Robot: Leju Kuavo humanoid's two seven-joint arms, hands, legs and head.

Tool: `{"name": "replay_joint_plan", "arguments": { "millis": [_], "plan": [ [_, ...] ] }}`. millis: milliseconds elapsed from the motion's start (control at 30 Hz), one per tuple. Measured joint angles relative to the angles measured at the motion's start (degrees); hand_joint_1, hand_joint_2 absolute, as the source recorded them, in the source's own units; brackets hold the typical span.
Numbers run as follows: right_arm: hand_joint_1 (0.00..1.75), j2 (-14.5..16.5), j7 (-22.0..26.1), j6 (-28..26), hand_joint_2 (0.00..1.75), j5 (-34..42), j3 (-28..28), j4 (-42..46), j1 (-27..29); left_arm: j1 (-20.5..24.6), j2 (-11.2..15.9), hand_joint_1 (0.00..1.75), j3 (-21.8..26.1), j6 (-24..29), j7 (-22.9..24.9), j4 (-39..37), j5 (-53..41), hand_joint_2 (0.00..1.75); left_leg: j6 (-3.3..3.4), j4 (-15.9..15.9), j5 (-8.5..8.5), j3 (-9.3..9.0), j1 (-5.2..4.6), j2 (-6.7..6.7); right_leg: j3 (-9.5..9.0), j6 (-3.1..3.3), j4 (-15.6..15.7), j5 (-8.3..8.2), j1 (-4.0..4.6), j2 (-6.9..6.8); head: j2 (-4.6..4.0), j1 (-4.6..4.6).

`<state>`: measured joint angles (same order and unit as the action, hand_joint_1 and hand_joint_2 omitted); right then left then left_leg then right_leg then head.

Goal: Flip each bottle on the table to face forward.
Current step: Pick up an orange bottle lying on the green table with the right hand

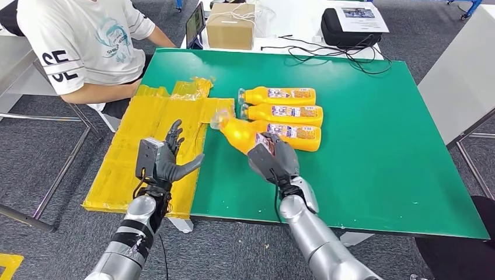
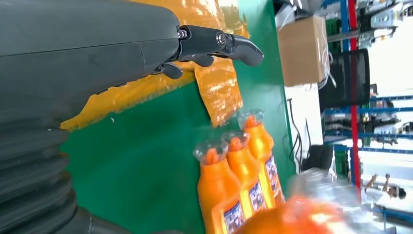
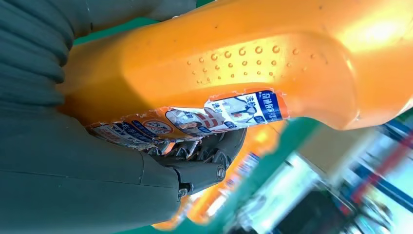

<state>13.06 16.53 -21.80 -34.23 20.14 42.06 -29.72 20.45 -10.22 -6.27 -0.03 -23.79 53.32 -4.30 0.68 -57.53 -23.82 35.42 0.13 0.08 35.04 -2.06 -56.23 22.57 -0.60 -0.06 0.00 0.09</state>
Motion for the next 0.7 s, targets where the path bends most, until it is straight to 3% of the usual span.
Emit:
{"name": "replay_joint_plan", "arguments": {
  "millis": [300, 700],
  "plan": [
    [1.75, 2.78, 2.15, -1.7, 1.75, 2.9, 1.83, 2.18, 0.37, 1.19, -0.05, 0.0, -1.34, -2.39, 0.46, -1.25, 2.11, 1.75, 0.0, 0.0, -0.01, 0.12, -0.01, -0.01, 0.11, 0.0, 0.01, 0.01, -0.01, -0.01, 0.0, 0.0],
    [1.75, 4.67, 7.9, 3.39, 1.75, 9.44, 4.08, 1.06, -0.15, 2.86, -0.45, 0.0, -4.24, -7.84, 0.65, -1.71, 8.05, 1.75, 0.0, 0.0, 0.0, 0.15, -0.01, -0.02, 0.12, 0.0, 0.0, 0.0, -0.01, -0.01, 0.0, 0.0]
  ]
}}
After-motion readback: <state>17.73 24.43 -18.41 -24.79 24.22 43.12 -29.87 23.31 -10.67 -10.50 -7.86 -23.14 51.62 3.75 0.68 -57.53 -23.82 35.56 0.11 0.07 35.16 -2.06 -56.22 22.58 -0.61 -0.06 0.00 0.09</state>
